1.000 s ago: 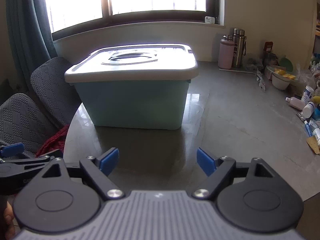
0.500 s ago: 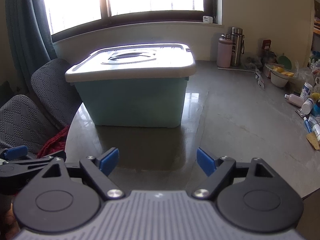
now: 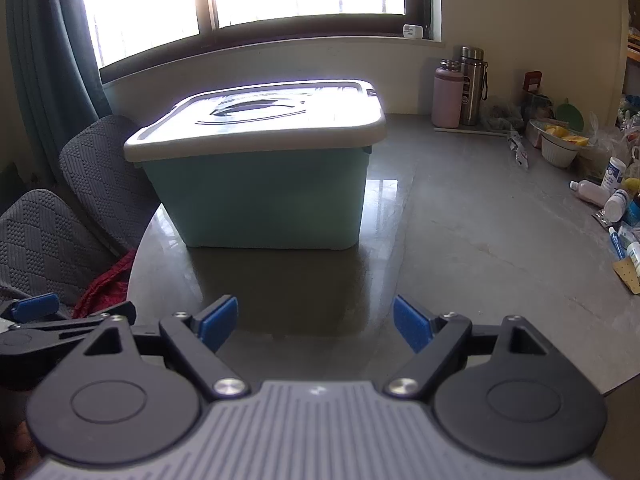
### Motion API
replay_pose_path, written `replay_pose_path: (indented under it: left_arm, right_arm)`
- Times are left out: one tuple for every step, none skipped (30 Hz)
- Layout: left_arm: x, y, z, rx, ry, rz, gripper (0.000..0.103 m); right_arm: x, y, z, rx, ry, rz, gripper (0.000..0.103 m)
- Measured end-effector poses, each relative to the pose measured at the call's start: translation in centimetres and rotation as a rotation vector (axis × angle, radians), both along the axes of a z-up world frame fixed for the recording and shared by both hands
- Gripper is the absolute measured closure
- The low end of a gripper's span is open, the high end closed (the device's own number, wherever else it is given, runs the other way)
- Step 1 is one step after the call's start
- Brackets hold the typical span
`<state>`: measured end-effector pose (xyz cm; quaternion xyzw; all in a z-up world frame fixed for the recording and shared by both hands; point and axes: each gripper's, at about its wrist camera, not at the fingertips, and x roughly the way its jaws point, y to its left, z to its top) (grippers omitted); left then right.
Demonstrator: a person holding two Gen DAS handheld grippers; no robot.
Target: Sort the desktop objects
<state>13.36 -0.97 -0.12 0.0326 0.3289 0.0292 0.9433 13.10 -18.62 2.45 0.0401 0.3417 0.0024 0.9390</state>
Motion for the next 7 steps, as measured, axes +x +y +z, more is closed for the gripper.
replay_pose_path:
  left_arm:
    - [0.03,-0.07,-0.03,0.001,0.001,-0.001,0.011]
    - [0.05,-0.14,-0.06,0.001,0.000,-0.001,0.011]
    - [0.06,-0.21,-0.08,0.001,0.000,-0.001,0.011]
    - [0.06,-0.27,-0.10,0.002,-0.002,-0.002,0.011]
    - [0.04,-0.33,-0.12,0.002,-0.005,-0.002,0.011]
    - [0.04,-0.39,-0.14,0.003,-0.006,-0.003,0.011]
    - [0.02,-0.45,-0.15,0.004,-0.006,-0.003,0.011]
  right_arm:
    - [0.01,-0.04,-0.01,0.001,0.001,0.000,0.018]
    - [0.02,-0.08,-0.02,0.002,0.002,0.001,0.018]
    - [0.03,-0.12,-0.03,0.003,0.003,0.001,0.018]
    - [0.04,-0.15,-0.04,0.006,0.005,0.001,0.018]
    - [0.02,-0.18,-0.06,0.007,0.005,0.001,0.018]
    - [-0.02,-0.18,-0.09,0.007,0.004,-0.001,0.018]
    - [-0.02,-0.20,-0.11,0.005,0.005,-0.001,0.018]
